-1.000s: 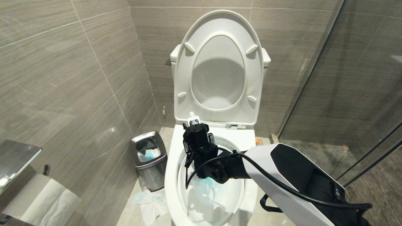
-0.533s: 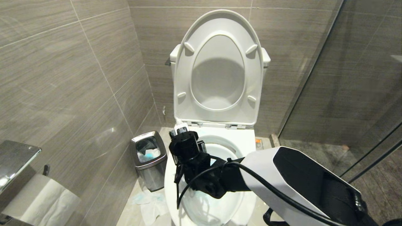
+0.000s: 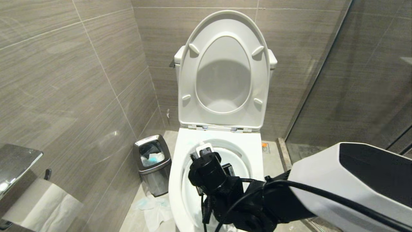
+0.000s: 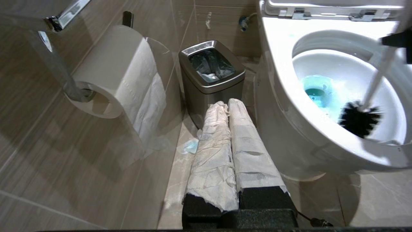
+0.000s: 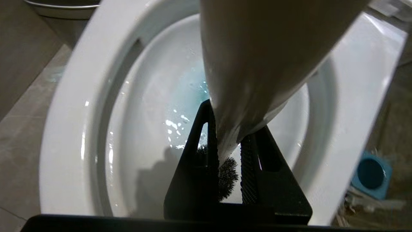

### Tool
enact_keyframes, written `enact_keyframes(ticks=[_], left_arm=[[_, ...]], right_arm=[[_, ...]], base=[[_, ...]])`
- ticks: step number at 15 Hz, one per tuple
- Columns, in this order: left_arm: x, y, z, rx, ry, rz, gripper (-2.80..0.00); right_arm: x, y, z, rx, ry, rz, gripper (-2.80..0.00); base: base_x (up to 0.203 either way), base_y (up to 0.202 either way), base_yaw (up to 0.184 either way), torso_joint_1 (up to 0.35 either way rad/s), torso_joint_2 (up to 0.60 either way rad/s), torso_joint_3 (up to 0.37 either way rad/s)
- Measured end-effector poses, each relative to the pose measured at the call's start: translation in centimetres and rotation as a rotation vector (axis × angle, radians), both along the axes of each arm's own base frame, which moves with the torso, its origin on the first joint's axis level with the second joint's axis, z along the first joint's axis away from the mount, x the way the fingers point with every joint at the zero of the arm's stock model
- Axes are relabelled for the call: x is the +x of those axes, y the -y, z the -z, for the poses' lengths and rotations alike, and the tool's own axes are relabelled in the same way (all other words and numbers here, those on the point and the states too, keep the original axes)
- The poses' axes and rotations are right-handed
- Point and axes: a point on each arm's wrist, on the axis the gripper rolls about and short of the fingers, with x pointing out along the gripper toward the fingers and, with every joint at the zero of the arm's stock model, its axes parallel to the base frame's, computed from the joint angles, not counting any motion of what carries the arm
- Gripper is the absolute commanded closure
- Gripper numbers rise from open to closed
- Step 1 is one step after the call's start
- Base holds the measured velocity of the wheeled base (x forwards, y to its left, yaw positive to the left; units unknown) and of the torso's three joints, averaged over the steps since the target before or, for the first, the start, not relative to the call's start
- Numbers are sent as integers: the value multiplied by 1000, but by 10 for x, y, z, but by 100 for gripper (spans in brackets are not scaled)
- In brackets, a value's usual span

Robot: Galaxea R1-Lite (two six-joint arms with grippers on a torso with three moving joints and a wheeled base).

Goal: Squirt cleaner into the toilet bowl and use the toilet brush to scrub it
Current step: Scrub the toilet bowl

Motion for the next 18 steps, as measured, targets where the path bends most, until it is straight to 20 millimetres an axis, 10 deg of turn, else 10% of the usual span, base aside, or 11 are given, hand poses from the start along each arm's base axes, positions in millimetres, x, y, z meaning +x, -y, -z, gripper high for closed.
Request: enact_keyframes(ticks=[9, 18], left_arm=[[0, 0, 0, 0, 0, 0, 0], [0, 0, 0, 0, 0, 0, 0]], right_arm=[[7, 70, -45, 87, 34, 169, 0], [90, 58, -45, 158, 224, 235, 0]], base=[[0, 0, 0, 0, 0, 0], [0, 0, 0, 0, 0, 0]])
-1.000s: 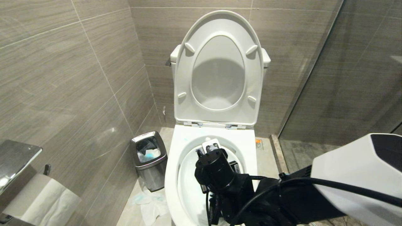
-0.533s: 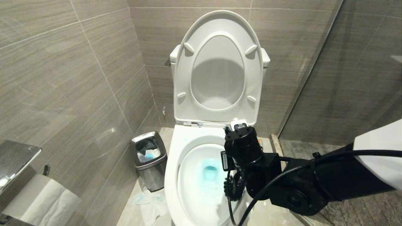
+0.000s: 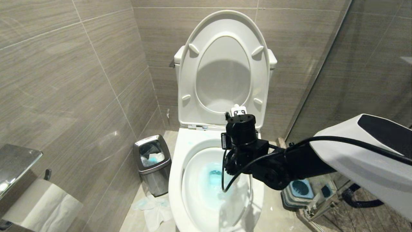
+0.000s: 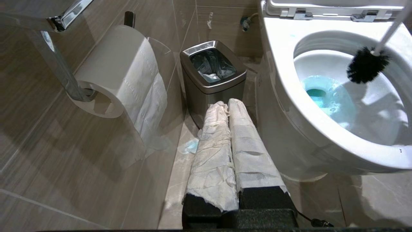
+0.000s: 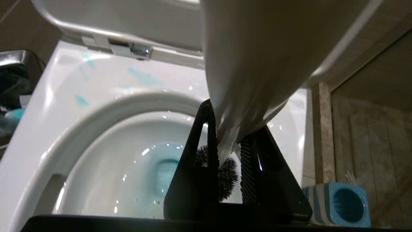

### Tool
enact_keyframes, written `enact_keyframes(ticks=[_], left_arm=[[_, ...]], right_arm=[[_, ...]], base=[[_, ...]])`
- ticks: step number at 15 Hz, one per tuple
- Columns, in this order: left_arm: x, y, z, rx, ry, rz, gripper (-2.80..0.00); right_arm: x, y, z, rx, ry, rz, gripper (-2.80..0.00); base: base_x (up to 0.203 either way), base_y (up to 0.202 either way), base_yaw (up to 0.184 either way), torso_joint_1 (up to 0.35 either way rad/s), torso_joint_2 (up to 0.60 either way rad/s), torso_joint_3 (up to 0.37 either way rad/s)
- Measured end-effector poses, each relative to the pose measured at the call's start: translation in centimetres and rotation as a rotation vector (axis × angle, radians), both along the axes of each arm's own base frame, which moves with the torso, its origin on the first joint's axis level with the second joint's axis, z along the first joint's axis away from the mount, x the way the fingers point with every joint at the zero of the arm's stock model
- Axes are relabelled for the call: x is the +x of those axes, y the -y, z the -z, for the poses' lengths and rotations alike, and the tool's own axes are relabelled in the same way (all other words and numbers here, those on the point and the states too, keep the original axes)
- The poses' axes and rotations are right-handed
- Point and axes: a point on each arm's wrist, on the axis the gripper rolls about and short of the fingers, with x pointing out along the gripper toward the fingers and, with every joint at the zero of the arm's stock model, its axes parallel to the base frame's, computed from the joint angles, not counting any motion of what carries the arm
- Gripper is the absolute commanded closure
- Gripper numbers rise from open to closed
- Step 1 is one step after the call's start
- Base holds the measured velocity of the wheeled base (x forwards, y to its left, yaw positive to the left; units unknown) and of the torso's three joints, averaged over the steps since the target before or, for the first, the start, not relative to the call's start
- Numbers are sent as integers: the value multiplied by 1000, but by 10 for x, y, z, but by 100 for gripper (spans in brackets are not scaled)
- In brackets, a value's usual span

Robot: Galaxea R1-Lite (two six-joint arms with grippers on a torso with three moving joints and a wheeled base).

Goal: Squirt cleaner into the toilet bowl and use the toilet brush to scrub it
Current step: Scrub the toilet bowl

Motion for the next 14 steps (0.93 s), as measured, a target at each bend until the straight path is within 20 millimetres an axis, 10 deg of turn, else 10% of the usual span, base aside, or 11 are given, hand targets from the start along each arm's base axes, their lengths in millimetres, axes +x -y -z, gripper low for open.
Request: enact_keyframes(ticks=[14], left_arm=[[0, 0, 0, 0, 0, 0, 0]], right_arm=[[53, -64, 5, 14, 38, -68, 0]], base=[[0, 0, 0, 0, 0, 0]])
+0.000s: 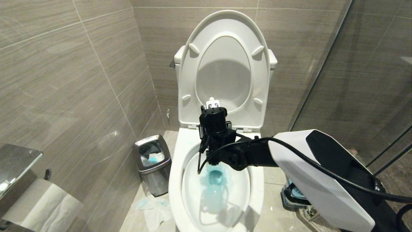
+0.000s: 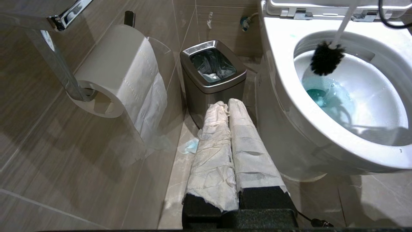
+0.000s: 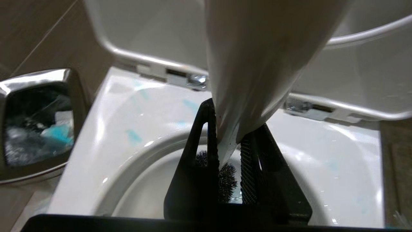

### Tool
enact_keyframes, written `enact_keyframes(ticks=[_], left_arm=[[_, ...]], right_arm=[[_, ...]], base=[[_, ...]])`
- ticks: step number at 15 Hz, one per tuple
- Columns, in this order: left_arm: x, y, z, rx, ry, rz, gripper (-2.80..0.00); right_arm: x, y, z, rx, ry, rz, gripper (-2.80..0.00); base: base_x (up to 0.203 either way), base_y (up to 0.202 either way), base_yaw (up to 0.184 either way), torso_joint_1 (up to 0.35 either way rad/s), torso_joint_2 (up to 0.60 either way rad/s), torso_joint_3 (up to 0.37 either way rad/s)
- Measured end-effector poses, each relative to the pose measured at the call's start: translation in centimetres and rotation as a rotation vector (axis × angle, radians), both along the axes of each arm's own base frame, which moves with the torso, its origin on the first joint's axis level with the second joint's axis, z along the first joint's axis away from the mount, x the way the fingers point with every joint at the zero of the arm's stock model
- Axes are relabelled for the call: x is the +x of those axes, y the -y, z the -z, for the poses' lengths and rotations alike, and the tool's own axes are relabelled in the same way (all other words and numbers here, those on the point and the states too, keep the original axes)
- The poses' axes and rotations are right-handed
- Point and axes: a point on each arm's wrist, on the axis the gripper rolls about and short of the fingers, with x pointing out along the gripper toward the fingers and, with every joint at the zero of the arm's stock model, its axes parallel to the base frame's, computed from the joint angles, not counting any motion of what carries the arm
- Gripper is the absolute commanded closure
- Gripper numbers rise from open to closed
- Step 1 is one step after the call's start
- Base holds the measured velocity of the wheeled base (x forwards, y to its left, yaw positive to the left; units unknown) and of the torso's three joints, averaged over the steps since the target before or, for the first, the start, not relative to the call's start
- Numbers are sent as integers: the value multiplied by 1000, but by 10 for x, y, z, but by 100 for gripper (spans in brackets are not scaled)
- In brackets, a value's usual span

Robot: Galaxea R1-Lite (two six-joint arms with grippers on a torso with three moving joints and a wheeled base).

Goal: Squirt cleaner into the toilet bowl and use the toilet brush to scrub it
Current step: Scrub the toilet bowl

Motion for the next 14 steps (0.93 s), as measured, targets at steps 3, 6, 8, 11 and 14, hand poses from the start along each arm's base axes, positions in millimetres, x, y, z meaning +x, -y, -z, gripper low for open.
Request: enact_keyframes(ticks=[3, 6, 8, 11, 14], left_arm=[[0, 0, 0, 0, 0, 0, 0], [0, 0, 0, 0, 0, 0, 0], [0, 0, 0, 0, 0, 0, 0], [0, 0, 0, -1, 0, 0, 0], [0, 0, 0, 0, 0, 0, 0]], right_arm=[[-11, -19, 11, -6, -13, -50, 0], [-28, -38, 14, -5, -20, -113, 0], [-36, -45, 13, -3, -19, -134, 0], [-51, -54, 7, 2, -22, -163, 0], [-72, -59, 4, -1, -76, -191, 0]], base=[[0, 0, 0, 0, 0, 0], [0, 0, 0, 0, 0, 0], [0, 0, 0, 0, 0, 0], [0, 0, 0, 0, 0, 0], [0, 0, 0, 0, 0, 0]])
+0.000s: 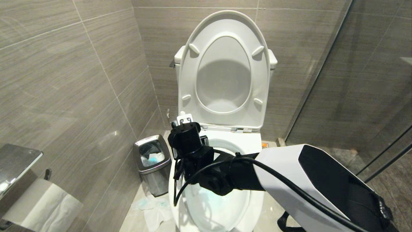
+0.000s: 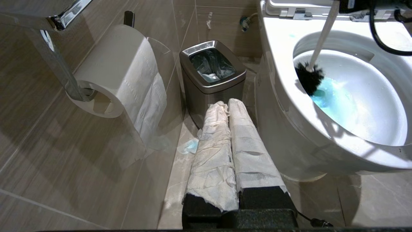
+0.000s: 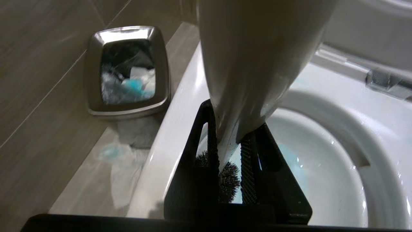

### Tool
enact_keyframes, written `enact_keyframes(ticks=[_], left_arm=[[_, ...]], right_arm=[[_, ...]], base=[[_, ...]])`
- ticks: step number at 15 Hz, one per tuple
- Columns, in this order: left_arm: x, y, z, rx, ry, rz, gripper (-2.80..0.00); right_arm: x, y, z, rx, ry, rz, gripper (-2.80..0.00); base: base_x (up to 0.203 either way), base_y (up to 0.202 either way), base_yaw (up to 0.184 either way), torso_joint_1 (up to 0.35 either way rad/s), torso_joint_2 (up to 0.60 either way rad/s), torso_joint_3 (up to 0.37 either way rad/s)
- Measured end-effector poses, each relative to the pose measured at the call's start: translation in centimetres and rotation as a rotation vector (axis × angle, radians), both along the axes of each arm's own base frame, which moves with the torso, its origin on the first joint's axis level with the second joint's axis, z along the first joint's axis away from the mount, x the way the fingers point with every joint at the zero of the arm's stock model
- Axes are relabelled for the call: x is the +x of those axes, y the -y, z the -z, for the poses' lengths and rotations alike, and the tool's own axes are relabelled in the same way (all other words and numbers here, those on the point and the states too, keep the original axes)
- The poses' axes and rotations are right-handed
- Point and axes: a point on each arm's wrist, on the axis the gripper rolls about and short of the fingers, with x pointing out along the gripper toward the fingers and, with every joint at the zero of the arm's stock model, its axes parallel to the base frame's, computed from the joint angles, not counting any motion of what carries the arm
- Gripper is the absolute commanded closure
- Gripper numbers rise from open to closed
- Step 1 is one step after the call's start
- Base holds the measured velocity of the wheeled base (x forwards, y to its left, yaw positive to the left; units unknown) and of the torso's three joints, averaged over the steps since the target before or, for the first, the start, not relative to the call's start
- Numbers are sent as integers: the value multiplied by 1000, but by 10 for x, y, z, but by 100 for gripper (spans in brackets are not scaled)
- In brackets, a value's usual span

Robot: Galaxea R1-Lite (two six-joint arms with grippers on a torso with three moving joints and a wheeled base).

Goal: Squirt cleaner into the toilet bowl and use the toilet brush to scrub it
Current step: Scrub the toilet bowl

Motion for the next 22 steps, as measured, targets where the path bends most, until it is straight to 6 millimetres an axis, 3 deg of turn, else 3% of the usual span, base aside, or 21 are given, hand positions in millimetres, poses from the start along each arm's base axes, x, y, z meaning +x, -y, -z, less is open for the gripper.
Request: enact_keyframes(ticks=[5, 9, 13, 18, 22], left_arm=[[0, 0, 0, 0, 0, 0, 0], [0, 0, 0, 0, 0, 0, 0], [0, 0, 0, 0, 0, 0, 0], [0, 0, 0, 0, 0, 0, 0], [0, 0, 0, 0, 0, 0, 0]], right_arm=[[-52, 17, 10, -52, -145, -27, 0], [-99, 57, 4, -95, -224, -24, 0], [-129, 108, -12, -125, -241, 14, 0], [-111, 150, -26, -108, -222, 142, 0], [-83, 150, -24, -76, -187, 195, 0]], base=[[0, 0, 0, 0, 0, 0], [0, 0, 0, 0, 0, 0], [0, 0, 0, 0, 0, 0], [0, 0, 0, 0, 0, 0], [0, 0, 0, 0, 0, 0]])
